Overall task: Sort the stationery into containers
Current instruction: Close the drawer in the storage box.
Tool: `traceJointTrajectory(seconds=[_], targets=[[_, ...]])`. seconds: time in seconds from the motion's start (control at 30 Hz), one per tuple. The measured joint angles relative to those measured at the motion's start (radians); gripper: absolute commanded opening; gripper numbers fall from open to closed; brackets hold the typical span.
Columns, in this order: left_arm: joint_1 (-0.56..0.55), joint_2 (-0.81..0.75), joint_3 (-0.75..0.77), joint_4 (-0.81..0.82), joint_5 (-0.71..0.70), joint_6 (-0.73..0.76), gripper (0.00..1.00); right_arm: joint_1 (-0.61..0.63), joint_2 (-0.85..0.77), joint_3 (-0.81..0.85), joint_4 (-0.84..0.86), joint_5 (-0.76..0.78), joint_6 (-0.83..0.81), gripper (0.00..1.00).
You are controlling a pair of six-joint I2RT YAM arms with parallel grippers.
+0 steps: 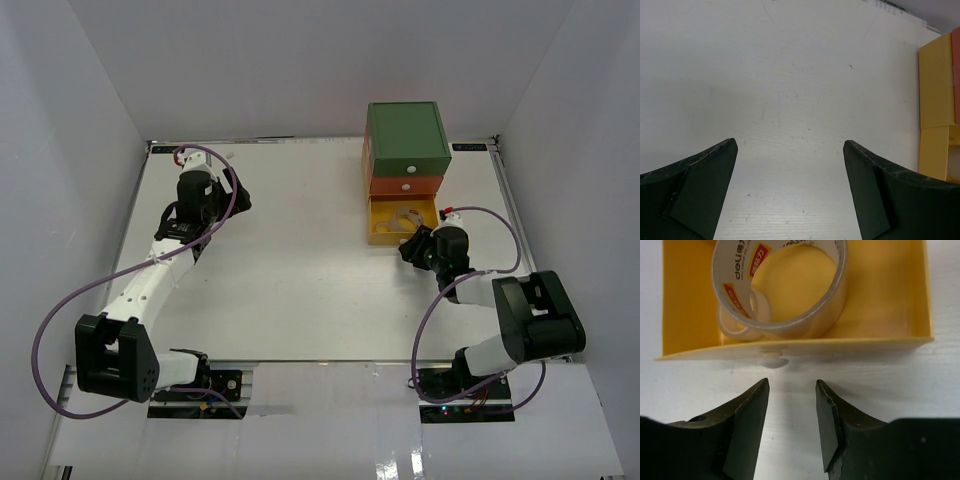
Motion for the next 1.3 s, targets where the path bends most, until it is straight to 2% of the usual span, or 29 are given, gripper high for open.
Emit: traceJointTrajectory(seconds=[0.63,1.3], targets=[[0.000,0.014,0.000,0.000,-0.006,0.004,0.98,-0.056,0.245,0.209,0.179,-0.064,0.018,0.49],[0.000,0.017,0.000,0.000,-0.011,0.008,0.98,-0.078,0.386,0.289,0.302,-0.117,0.056,0.55]])
